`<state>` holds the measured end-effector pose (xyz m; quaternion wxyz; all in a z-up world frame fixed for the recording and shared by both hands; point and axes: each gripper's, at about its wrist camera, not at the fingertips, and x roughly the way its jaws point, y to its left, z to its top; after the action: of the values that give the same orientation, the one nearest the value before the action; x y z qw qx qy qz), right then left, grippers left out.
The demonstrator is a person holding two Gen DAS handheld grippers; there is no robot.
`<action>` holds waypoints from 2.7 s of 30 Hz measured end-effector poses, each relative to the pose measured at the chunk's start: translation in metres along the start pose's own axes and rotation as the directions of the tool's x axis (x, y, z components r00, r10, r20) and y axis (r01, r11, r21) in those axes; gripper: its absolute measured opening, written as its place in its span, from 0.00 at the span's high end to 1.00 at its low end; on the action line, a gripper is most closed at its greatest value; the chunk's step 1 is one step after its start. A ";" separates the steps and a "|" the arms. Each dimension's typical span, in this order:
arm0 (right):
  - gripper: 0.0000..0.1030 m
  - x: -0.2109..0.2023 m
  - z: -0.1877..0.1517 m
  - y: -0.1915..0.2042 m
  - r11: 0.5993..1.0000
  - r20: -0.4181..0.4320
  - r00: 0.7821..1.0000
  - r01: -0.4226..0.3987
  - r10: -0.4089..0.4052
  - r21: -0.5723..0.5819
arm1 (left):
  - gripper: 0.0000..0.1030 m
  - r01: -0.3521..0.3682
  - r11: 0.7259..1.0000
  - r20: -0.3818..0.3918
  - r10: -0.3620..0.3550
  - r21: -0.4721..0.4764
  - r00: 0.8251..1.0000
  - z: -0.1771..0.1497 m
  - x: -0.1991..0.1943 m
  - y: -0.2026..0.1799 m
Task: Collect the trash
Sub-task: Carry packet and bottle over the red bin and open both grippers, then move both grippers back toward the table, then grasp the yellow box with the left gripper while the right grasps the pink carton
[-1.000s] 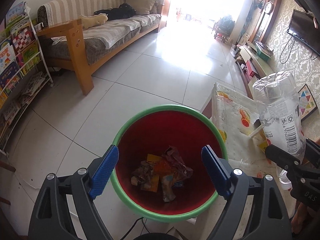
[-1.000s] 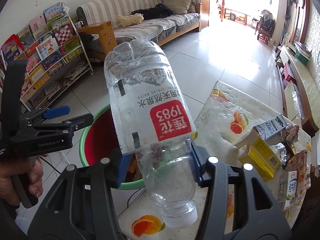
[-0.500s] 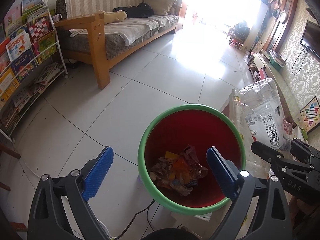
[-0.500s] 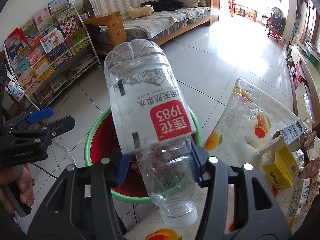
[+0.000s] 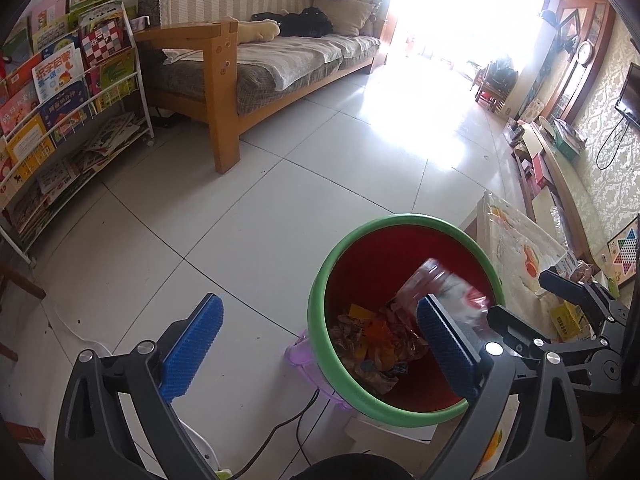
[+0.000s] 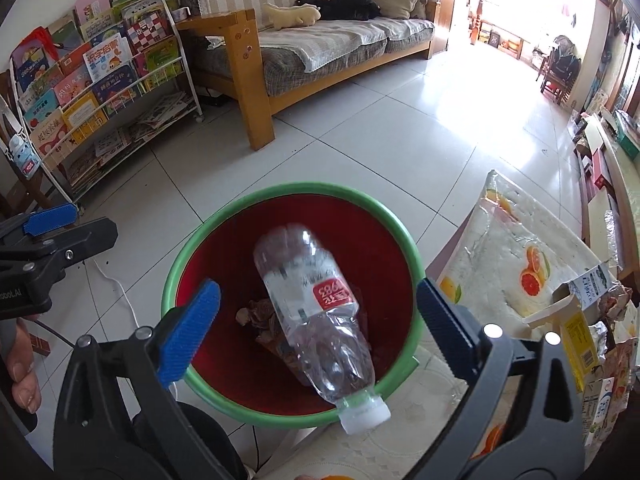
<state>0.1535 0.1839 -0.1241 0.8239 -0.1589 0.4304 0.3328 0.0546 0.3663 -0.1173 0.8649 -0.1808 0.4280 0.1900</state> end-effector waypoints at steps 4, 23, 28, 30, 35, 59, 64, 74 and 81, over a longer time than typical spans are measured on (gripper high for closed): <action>0.06 -0.006 0.000 -0.005 1.000 0.008 1.000 0.012 -0.012 0.002 | 0.09 0.010 1.000 -0.001 -0.010 0.005 1.000 0.000 0.000 -0.005; 0.05 -0.080 -0.035 -0.079 0.991 0.091 0.992 0.075 -0.086 0.115 | 0.09 0.096 0.983 0.019 -0.100 0.154 0.995 0.000 -0.026 -0.094; 0.05 -0.114 -0.060 -0.117 0.977 0.113 0.984 0.119 -0.140 0.177 | 0.09 0.142 0.962 0.011 -0.149 0.233 0.989 -0.010 -0.037 -0.143; 0.05 -0.124 -0.072 -0.134 0.969 0.114 0.979 0.146 -0.171 0.199 | 0.09 0.158 0.951 0.004 -0.165 0.264 0.986 -0.015 -0.040 -0.163; 0.05 -0.148 -0.109 -0.180 0.939 0.098 0.968 0.197 -0.232 0.282 | 0.09 0.214 0.920 -0.024 -0.218 0.329 0.976 -0.031 -0.045 -0.218; 0.05 -0.190 -0.221 -0.336 0.813 -0.018 0.929 0.333 -0.369 0.477 | 0.09 0.333 0.907 -0.237 -0.274 0.258 0.932 -0.076 0.046 -0.390; 0.05 -0.182 -0.223 -0.348 0.815 -0.037 0.928 0.344 -0.370 0.467 | 0.09 0.311 0.941 -0.294 -0.263 0.131 0.919 -0.079 0.088 -0.391; 0.05 -0.158 -0.218 -0.366 0.825 -0.075 0.926 0.364 -0.369 0.432 | 0.09 0.244 0.969 -0.339 -0.242 -0.036 0.909 -0.084 0.145 -0.395; 0.05 -0.132 -0.214 -0.379 0.831 -0.104 0.925 0.375 -0.365 0.411 | 0.14 0.237 0.966 -0.344 -0.259 -0.104 0.903 -0.090 0.163 -0.400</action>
<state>0.2303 -0.2634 -0.1497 0.8825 -0.0602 0.4619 0.0643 0.2795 0.0066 -0.2401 0.7847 -0.2909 0.5446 0.0555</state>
